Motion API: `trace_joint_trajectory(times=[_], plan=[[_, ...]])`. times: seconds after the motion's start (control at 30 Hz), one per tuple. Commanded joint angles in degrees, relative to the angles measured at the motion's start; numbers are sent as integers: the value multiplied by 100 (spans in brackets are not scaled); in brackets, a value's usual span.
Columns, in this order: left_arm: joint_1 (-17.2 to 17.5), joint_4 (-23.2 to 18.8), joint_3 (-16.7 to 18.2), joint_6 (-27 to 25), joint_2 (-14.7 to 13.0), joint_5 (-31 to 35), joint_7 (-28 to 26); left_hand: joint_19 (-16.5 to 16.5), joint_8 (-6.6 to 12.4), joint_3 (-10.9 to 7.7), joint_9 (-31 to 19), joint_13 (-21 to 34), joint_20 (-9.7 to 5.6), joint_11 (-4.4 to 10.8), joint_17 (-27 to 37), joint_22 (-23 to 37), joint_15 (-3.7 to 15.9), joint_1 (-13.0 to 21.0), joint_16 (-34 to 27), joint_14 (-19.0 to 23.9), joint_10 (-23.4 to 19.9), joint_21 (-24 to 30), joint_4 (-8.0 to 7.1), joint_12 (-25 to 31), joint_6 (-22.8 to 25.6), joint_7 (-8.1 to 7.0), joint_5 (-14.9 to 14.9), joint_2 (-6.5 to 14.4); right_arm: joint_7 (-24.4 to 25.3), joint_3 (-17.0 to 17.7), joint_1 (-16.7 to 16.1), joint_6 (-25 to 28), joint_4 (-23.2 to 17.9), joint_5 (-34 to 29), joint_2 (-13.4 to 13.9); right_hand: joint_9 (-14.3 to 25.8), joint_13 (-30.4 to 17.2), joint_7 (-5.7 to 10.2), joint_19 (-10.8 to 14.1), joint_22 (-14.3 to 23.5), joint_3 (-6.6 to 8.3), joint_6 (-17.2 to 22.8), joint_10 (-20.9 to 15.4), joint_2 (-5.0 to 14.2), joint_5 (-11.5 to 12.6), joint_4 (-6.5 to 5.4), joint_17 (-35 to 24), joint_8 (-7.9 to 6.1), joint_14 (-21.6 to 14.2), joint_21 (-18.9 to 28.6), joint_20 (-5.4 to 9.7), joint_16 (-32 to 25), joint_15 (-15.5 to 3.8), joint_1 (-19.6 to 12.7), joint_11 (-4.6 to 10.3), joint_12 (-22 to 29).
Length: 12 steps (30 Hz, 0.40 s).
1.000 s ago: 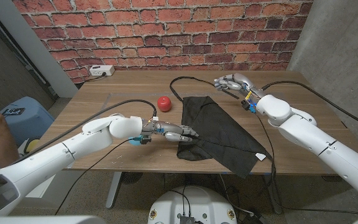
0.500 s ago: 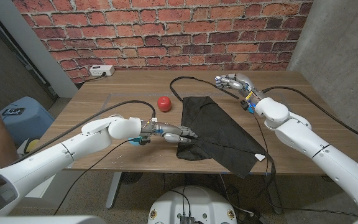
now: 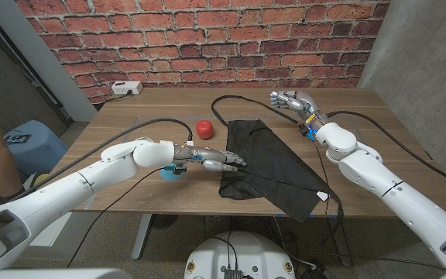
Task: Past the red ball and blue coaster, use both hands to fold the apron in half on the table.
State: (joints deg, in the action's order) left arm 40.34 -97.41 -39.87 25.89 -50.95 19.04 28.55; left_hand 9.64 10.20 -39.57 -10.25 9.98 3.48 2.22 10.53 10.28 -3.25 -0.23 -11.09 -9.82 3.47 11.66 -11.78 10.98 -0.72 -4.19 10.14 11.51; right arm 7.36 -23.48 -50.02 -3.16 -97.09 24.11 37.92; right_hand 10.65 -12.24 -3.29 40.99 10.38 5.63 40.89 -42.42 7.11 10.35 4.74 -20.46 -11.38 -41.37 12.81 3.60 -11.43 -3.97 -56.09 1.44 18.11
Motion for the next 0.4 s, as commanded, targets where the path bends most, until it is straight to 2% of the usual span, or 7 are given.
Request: trace_joint_trajectory(times=[0.03, 0.27, 0.33, 0.4], plan=[[-184, 200, 83, 351, 114, -242, -41, 610, 32, 5, -12, 29, 35, -19, 20, 10, -9, -33, -27, -124, 0, 41, 5, 36, 11, -5, -27, -27, -8, 3, 72, -46, 222, 118, -101, 14, 3, 19, -17, 3, 32, -38, 52, 6, 1, 9, -11, 33, 40, -24, 38, -2, -300, 11, 7, -42], [-13, 64, 222, 213, 156, -655, -143, 587, 31, 7, -11, 29, 37, -9, 18, 10, -11, -28, -33, -96, -6, 47, 10, 39, 7, -1, -25, -25, -217, -34, 227, -112, 451, 175, -103, 12, 20, 18, -25, -1, 42, -70, 52, 14, 2, 26, -5, 38, 85, -32, 43, -4, -299, 12, 26, -81], [145, -53, 326, 126, 145, -809, -305, 571, 29, 7, -11, 30, 41, -9, 18, 10, -15, -25, -35, -84, -6, 52, 12, 39, 2, -1, -24, -25, -280, -42, 271, -145, 528, 195, -110, 12, 26, 33, -37, -2, 43, -89, 62, 17, 2, 26, -3, 43, 105, -38, 45, -2, -301, 19, 14, -97], [350, -307, 463, 7, 80, -496, -698, 484, 32, 7, -11, 30, 54, -3, 15, 8, -6, -18, -60, 0, -32, 81, 20, 48, 9, -5, -23, -33, -350, -64, 329, -177, 608, 190, -110, 11, 32, 30, -41, -3, 49, -105, 78, 17, 3, 37, 1, 46, 119, -41, 38, -2, -285, 13, 11, -118]])
